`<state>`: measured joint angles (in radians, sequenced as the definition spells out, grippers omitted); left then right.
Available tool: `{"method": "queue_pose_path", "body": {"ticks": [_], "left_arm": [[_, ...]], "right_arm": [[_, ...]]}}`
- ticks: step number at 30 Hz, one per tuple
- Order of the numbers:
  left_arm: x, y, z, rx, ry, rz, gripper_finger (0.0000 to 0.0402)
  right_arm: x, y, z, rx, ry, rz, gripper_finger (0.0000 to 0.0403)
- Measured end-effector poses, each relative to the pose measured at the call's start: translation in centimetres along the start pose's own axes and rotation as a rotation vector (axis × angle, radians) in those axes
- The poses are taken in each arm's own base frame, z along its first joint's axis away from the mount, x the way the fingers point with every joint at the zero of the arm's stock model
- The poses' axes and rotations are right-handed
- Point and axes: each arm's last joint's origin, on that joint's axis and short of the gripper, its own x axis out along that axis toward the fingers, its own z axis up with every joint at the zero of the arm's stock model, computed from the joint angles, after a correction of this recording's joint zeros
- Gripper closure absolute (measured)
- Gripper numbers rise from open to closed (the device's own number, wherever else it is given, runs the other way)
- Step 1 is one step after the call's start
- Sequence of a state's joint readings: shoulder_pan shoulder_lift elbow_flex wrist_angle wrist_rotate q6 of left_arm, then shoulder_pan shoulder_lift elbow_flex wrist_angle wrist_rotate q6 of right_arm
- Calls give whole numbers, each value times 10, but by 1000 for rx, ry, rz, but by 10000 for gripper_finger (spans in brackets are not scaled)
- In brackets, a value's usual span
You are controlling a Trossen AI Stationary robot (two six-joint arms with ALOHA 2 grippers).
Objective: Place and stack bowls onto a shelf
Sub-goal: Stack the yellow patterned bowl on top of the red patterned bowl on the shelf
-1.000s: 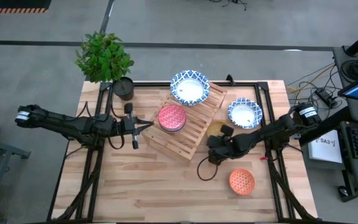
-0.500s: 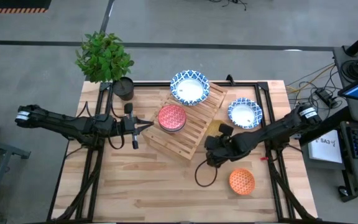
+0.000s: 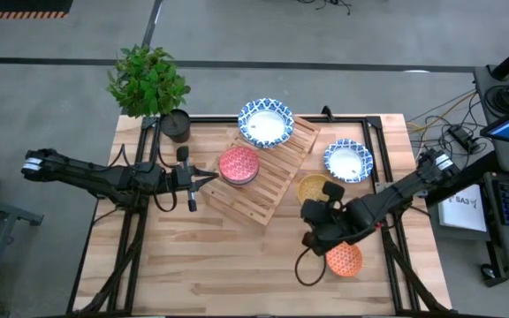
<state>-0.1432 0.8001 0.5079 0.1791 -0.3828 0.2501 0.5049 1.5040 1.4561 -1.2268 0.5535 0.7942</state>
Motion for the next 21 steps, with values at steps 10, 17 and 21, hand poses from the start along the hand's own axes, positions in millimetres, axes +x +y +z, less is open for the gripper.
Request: {"method": "queue_pose_path", "body": {"ticks": [10, 17, 21], "left_arm": [[0, 0, 0, 0, 0, 0, 402], [0, 0, 0, 1, 0, 0, 402], [0, 0, 1, -2, -13, 3, 402]], "right_arm": [[-24, 6, 8, -91, -150, -27, 390], [-37, -1, 30, -166, -324, -137, 390], [-34, -8, 51, -203, -388, -156, 390]]}}
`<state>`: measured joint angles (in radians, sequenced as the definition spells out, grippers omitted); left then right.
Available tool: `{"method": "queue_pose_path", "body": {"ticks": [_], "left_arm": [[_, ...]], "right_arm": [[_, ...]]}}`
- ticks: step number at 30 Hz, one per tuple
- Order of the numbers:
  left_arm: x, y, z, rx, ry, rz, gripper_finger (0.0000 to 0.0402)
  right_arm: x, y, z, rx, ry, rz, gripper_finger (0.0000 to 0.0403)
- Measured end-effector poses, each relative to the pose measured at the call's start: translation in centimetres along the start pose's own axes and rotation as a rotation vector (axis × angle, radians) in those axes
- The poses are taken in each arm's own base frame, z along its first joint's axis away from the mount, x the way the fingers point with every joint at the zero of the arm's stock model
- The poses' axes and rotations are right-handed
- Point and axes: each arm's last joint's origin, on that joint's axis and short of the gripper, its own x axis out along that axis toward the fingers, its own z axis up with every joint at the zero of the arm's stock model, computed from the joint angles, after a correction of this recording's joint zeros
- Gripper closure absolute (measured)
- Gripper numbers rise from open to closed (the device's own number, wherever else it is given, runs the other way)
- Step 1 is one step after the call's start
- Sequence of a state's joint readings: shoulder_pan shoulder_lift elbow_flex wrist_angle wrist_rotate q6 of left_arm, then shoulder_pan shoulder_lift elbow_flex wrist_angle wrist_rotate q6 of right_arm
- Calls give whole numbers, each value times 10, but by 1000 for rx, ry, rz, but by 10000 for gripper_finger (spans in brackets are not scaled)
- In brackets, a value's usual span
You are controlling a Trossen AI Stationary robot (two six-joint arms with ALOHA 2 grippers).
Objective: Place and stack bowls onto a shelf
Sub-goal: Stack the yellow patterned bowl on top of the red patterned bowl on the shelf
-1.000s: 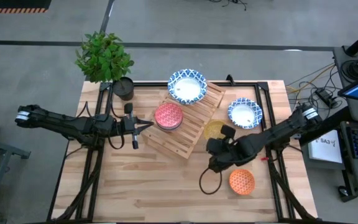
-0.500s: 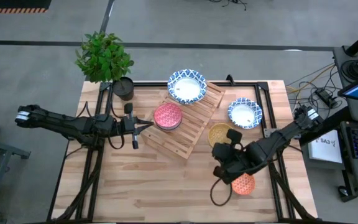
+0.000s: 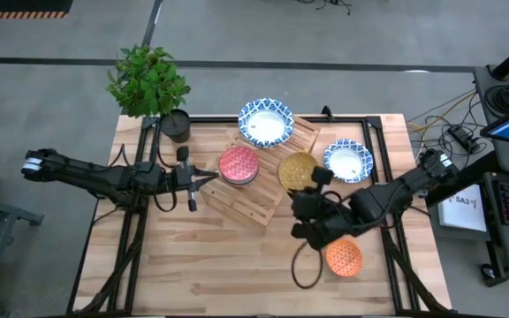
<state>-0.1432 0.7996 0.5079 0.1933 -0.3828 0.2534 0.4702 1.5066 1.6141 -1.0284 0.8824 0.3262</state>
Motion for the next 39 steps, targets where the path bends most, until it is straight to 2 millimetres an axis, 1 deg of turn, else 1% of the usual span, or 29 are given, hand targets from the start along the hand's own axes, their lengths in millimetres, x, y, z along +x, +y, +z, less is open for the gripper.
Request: {"method": "queue_pose_path", "body": {"ticks": [2, 6, 11, 15, 17, 20, 23, 28, 35, 39], "left_arm": [[-1, 1, 3, -12, -29, 7, 402], [-7, 5, 8, -40, -71, 17, 402], [-16, 9, 12, -90, -106, 23, 402], [-28, 14, 9, -123, -142, 32, 402], [-34, 16, 8, -140, -166, 38, 402], [-43, 19, 4, -160, -197, 45, 402], [-49, 20, 0, -170, -220, 50, 402], [-57, 23, -3, -181, -247, 55, 402], [-59, 22, -6, -182, -250, 53, 402], [-59, 22, -7, -182, -250, 53, 402]], "right_arm": [[9, -5, 9, -12, -32, 11, 390], [28, -19, 25, -49, -83, 95, 390], [48, -45, 40, -51, -163, 155, 390], [58, -68, 50, -33, -191, 196, 390], [60, -77, 56, -26, -224, 213, 390], [64, -83, 67, -36, -296, 264, 390], [73, -81, 75, -64, -328, 321, 390], [89, -70, 85, -101, -313, 357, 390], [105, -59, 99, -107, -220, 406, 390], [112, -54, 101, -85, -137, 428, 390]]}}
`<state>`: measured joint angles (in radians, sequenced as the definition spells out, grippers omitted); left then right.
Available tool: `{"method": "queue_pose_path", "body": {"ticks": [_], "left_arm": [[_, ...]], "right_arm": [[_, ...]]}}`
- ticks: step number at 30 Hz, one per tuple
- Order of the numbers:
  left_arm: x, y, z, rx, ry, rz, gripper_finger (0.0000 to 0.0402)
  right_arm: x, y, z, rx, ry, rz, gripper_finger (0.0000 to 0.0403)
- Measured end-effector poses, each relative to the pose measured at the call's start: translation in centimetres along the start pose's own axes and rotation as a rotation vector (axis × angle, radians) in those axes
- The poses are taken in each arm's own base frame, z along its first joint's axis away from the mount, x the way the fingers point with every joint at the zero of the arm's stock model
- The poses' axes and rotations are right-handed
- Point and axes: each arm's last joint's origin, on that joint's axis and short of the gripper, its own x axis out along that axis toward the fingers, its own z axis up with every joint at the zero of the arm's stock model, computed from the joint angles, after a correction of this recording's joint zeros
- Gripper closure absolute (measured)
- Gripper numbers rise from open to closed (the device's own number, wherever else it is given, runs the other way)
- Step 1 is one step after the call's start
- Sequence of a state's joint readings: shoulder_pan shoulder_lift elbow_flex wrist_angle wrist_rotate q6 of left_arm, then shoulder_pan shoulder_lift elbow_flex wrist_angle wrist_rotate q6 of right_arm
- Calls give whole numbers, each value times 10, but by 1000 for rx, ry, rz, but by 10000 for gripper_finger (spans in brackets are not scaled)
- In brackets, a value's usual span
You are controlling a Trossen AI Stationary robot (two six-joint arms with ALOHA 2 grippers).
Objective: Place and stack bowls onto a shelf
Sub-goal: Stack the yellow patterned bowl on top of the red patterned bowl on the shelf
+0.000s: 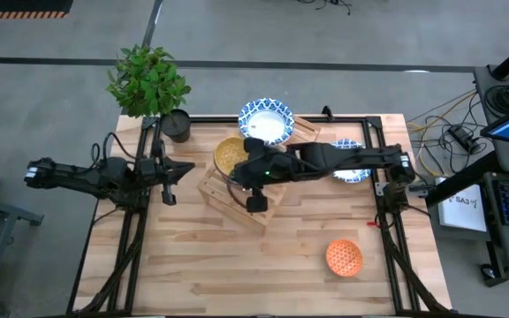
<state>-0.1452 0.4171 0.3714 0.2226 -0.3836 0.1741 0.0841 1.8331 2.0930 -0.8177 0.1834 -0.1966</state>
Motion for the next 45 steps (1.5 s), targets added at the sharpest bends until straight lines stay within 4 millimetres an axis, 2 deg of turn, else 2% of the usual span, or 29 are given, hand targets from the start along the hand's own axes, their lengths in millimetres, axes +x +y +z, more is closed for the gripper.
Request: {"method": "queue_pose_path", "body": {"ticks": [5, 35, 45], "left_arm": [[0, 0, 0, 0, 1, 0, 402], [0, 0, 0, 1, 1, -1, 402], [0, 0, 0, 0, 0, -1, 402]], "right_arm": [[6, 1, -2, 38, 64, 12, 390], [4, -1, -4, 73, 79, -18, 388], [4, -2, -3, 107, 75, -25, 311]]}}
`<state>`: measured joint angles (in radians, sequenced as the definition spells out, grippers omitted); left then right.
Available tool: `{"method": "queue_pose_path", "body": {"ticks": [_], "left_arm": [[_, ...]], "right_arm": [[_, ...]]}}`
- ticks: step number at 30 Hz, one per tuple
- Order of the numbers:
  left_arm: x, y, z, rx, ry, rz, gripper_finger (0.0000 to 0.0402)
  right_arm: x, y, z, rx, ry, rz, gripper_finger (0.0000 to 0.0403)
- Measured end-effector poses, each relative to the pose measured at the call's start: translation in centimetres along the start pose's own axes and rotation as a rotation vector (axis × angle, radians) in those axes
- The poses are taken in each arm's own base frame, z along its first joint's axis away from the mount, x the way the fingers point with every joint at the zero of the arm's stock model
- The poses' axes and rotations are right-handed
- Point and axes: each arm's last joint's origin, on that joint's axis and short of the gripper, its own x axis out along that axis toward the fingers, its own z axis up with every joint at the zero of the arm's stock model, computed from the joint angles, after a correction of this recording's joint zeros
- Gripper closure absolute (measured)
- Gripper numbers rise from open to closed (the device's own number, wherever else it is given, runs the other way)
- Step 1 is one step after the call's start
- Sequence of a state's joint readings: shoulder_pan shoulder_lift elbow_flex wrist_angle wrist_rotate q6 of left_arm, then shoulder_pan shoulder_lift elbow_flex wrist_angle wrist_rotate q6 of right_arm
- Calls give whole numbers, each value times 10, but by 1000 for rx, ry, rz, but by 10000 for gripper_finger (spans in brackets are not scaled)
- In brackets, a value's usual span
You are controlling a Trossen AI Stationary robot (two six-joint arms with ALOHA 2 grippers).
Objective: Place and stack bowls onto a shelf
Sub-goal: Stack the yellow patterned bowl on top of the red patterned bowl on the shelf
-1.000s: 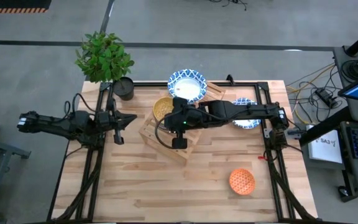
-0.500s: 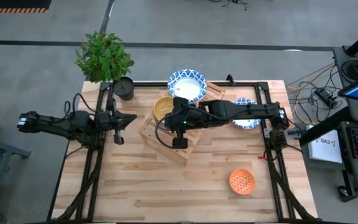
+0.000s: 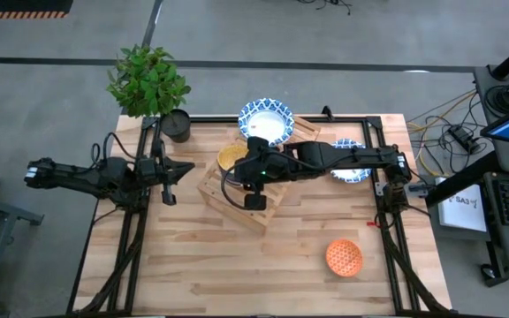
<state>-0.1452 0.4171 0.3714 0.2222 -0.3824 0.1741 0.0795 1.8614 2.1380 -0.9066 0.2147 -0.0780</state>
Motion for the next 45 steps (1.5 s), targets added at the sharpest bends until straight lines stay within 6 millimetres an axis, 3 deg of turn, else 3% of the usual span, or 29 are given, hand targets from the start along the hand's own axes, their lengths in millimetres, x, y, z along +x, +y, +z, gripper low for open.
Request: {"method": "queue_pose_path", "body": {"ticks": [8, 16, 26, 32, 40, 45], "left_arm": [[0, 0, -1, 3, 8, -1, 402], [1, 0, -1, 5, 13, -2, 402], [1, -1, -2, 7, 17, -2, 402], [-2, 0, -3, 13, 30, -4, 402], [-5, 2, -2, 13, 31, -4, 402], [-4, 1, -3, 15, 35, -5, 402]], "right_arm": [[0, 0, 0, -1, 0, 3, 281], [1, 0, 11, 14, -115, -7, 305], [48, -5, 17, -54, -233, -53, 388], [76, -22, 10, -32, -214, -90, 394], [74, -27, 9, -3, -203, -83, 394], [60, -29, 8, 35, -169, -87, 394]]}}
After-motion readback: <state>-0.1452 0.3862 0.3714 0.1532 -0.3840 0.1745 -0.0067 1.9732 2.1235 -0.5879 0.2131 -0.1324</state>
